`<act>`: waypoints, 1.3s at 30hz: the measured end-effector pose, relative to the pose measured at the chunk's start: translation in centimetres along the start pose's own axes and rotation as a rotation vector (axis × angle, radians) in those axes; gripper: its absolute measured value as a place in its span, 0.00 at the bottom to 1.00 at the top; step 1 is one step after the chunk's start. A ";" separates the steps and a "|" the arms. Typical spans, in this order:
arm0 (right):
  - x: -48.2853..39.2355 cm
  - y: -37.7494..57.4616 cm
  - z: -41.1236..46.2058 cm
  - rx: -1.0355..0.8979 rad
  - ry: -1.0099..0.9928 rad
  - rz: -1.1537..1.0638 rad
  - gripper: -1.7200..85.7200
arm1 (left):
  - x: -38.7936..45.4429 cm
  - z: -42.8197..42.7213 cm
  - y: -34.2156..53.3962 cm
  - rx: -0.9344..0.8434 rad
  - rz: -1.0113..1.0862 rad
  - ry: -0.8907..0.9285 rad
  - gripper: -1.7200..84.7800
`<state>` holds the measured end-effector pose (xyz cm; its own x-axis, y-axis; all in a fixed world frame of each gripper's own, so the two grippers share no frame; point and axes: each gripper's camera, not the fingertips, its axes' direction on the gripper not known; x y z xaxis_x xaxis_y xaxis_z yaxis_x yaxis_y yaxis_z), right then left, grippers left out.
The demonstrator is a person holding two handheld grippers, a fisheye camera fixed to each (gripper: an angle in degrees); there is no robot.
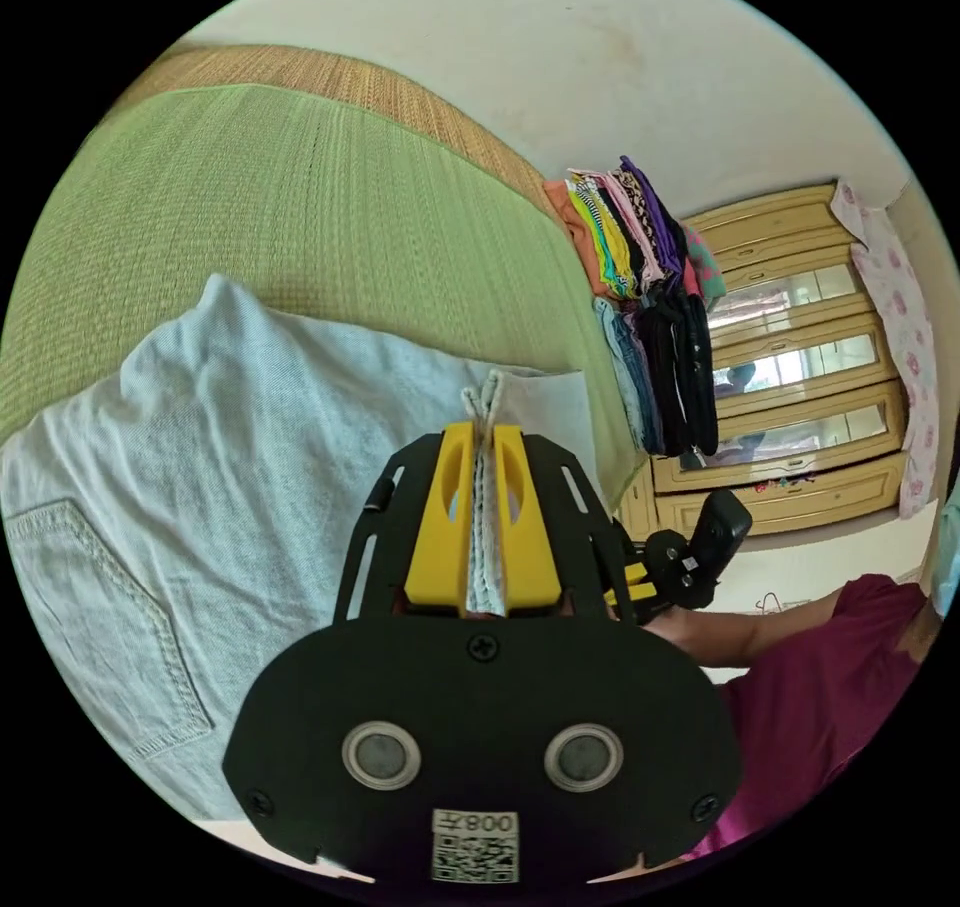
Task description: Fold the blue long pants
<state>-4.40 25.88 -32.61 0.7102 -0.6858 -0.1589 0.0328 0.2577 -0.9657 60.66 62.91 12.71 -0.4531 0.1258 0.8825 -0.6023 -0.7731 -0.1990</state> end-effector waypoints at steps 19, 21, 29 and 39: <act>17.8 2.2 -9.9 0.218 0.263 0.325 0.02 | 6.8 7.2 7.6 -0.169 0.025 0.002 0.02; 21.1 2.6 -9.0 0.196 0.161 0.362 0.02 | 7.8 7.8 7.4 -0.177 0.055 -0.024 0.02; 20.9 7.4 -11.6 0.285 0.040 0.337 0.02 | 12.9 9.9 7.0 -0.200 0.120 -0.085 0.02; 22.5 18.6 -8.0 0.136 0.001 0.429 0.02 | 15.4 13.7 6.8 -0.179 0.080 -0.054 0.02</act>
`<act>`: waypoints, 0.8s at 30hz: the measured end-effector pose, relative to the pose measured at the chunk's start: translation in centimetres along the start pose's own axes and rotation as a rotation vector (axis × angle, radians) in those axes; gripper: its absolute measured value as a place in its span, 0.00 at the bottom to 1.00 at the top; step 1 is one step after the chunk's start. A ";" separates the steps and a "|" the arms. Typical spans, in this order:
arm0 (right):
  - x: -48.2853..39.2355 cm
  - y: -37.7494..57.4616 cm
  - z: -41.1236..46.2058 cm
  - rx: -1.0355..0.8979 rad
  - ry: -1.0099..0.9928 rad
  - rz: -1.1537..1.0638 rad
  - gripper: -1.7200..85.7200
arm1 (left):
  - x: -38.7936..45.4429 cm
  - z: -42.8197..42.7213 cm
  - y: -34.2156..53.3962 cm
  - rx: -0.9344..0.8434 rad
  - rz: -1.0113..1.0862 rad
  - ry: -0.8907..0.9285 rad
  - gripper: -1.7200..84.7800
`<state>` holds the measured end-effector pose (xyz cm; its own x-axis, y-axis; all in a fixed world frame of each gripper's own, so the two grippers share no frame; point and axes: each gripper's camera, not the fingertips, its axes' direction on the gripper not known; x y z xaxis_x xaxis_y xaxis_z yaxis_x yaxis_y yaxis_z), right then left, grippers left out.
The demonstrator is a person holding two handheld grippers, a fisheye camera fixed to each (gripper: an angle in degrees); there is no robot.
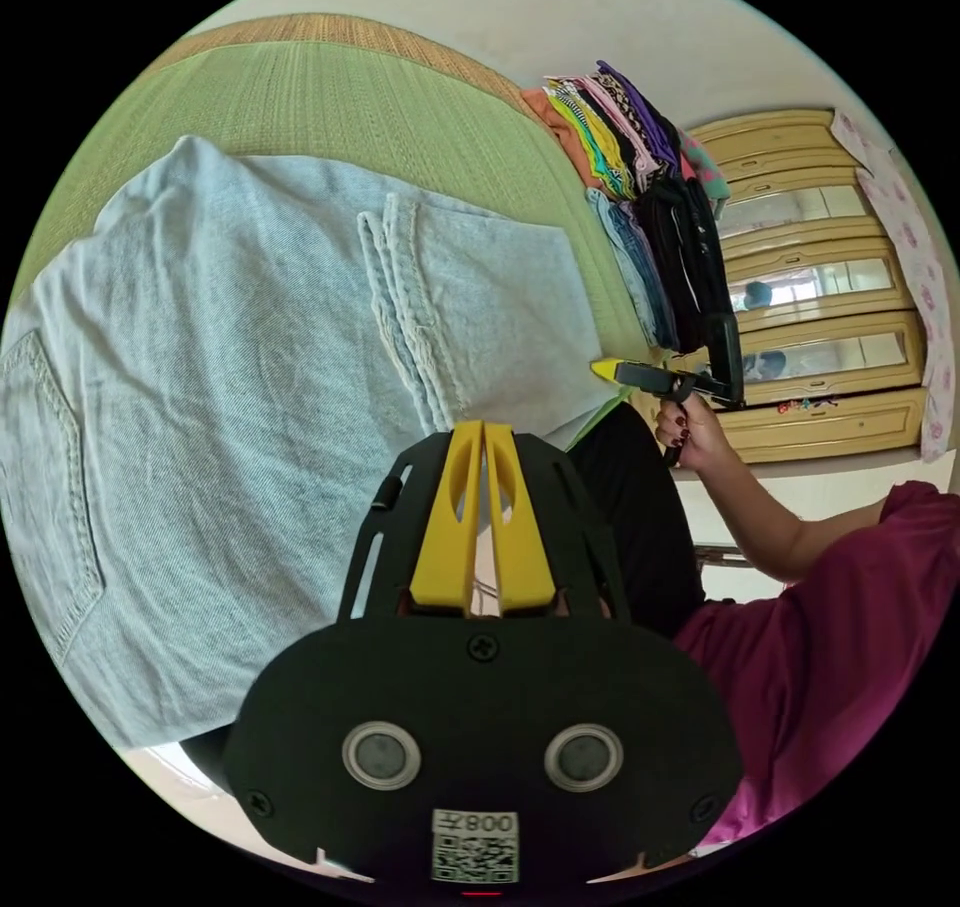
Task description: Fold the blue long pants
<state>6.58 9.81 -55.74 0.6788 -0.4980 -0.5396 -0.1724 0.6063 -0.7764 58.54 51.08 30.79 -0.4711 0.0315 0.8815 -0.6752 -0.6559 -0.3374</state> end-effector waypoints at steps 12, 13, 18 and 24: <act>5.7 2.7 -4.3 0.178 0.020 0.109 0.03 | 6.4 3.4 -1.9 0.004 -0.045 -0.049 0.02; 6.3 2.9 -4.4 0.184 0.010 0.123 0.03 | 6.8 4.3 -2.2 -0.017 -0.062 -0.057 0.02; 11.0 3.6 -3.6 0.096 -0.043 0.187 0.08 | 10.4 6.6 -3.1 -0.019 -0.023 -0.034 0.04; 15.3 4.3 -2.3 0.029 -0.256 0.228 0.09 | 19.2 10.7 -5.2 -0.042 0.157 0.012 0.09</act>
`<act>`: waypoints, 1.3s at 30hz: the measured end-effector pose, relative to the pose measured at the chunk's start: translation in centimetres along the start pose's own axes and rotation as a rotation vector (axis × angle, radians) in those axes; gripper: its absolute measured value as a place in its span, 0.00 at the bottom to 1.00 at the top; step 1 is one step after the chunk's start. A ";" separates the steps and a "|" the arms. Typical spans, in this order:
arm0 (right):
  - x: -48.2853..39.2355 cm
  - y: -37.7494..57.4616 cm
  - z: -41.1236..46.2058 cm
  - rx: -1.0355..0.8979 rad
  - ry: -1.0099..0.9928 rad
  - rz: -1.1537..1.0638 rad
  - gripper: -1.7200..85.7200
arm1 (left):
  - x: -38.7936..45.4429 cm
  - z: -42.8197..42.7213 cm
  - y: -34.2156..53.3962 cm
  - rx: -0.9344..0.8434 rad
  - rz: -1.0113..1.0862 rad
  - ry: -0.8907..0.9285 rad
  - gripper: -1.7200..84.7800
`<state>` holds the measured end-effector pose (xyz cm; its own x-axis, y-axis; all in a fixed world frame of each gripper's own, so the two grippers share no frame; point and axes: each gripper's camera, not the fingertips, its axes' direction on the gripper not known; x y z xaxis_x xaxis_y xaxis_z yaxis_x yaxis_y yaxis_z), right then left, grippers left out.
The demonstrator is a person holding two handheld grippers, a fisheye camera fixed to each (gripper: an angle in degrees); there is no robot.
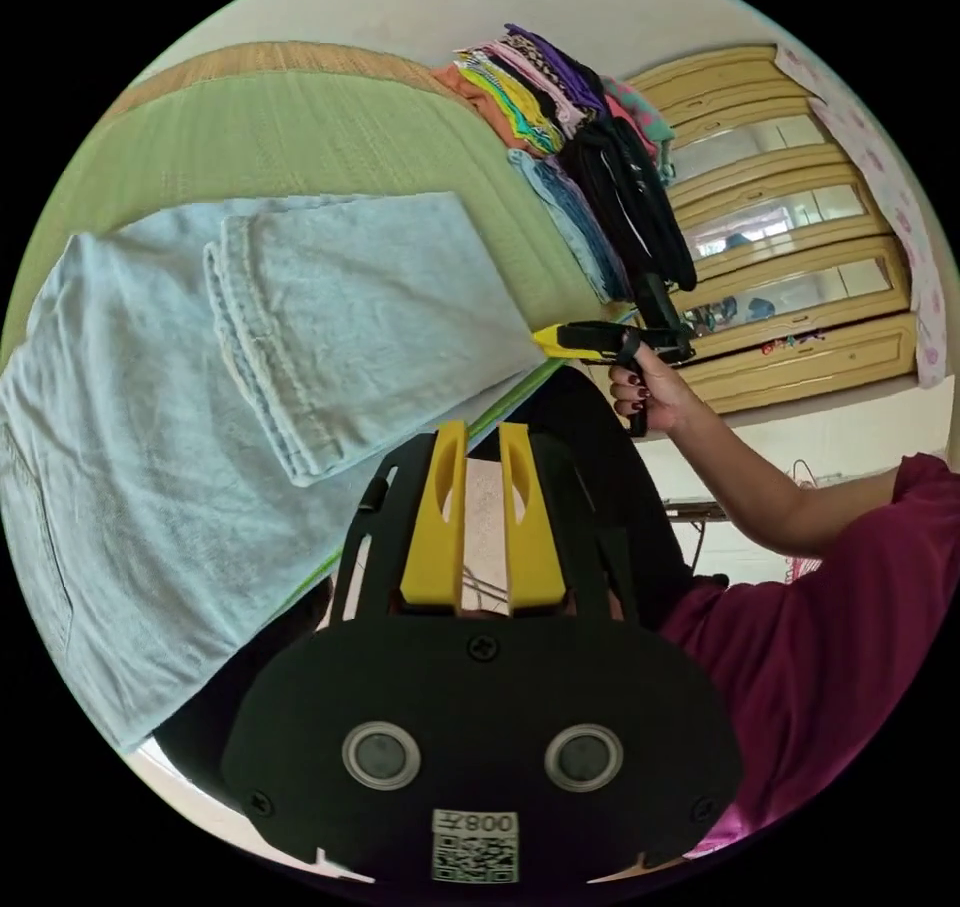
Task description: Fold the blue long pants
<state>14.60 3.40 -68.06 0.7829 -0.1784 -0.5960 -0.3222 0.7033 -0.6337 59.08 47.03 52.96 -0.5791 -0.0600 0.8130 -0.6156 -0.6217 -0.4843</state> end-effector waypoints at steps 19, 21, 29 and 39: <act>1.8 -1.7 -1.6 -0.010 -0.215 -0.074 0.09 | 17.0 11.4 -14.5 -0.094 0.234 -0.252 0.10; 1.8 -1.8 -1.9 -0.012 -0.212 -0.077 0.08 | 17.1 11.3 -15.0 -0.098 0.221 -0.225 0.09; 1.0 -5.5 -5.2 0.132 -0.159 -0.083 0.11 | 17.9 8.1 -16.2 -0.040 0.180 -0.152 0.07; -2.5 -14.3 -0.7 0.017 -0.088 -0.044 0.10 | 19.0 2.6 -16.4 0.008 0.184 -0.091 0.07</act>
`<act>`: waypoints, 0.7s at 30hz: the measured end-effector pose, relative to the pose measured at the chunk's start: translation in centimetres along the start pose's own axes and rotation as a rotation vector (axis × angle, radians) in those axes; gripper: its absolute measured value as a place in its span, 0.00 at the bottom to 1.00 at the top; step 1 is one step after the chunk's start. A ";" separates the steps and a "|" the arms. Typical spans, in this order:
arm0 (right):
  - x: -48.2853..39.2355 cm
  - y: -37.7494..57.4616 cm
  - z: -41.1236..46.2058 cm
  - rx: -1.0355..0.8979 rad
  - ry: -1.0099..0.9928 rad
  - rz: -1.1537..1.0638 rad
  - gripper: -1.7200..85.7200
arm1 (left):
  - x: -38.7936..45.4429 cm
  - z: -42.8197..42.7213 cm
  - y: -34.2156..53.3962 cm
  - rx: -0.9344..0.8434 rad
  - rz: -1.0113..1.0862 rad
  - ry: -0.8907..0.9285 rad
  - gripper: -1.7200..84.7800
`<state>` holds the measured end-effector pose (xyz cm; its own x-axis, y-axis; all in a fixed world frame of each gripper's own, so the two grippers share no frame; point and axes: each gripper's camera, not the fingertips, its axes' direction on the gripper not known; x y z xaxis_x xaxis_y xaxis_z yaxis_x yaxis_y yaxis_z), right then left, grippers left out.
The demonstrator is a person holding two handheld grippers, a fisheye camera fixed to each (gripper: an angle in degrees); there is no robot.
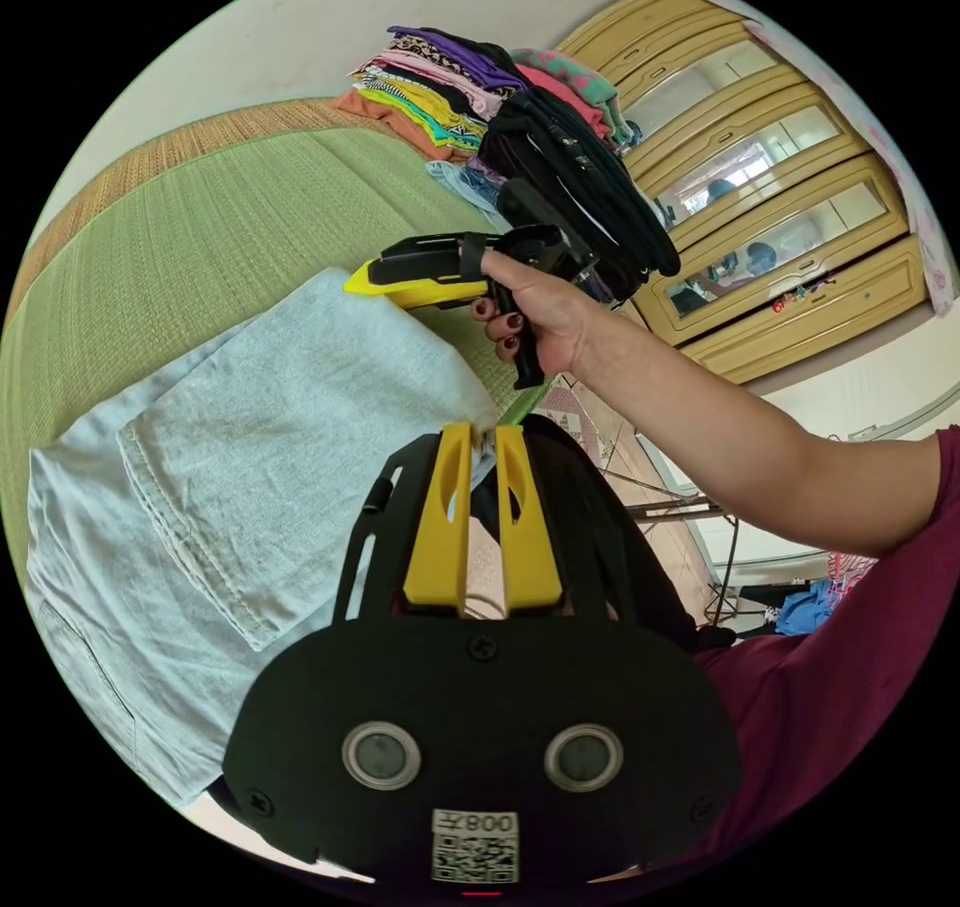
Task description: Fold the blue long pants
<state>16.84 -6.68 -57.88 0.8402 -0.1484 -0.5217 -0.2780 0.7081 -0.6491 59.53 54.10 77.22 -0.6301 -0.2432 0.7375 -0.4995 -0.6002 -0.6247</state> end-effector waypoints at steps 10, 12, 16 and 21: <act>-3.9 1.3 -2.2 0.024 0.020 -0.006 0.05 | 1.1 -5.9 -0.3 0.019 0.059 0.113 0.06; -5.2 2.3 -4.4 0.087 0.036 0.005 0.05 | 1.4 -7.3 -0.4 0.038 0.067 0.149 0.06; -6.9 4.0 -6.4 0.161 0.082 0.052 0.05 | 1.0 -10.8 0.0 0.066 0.078 0.224 0.06; -12.8 5.2 -6.1 0.222 0.090 0.035 0.05 | -0.5 -17.1 3.1 0.112 0.068 0.252 0.06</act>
<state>1.84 -5.26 -57.97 0.7840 -0.1751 -0.5955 -0.1886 0.8468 -0.4974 48.12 65.36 70.52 -0.7949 -0.0974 0.5988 -0.3906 -0.6730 -0.6281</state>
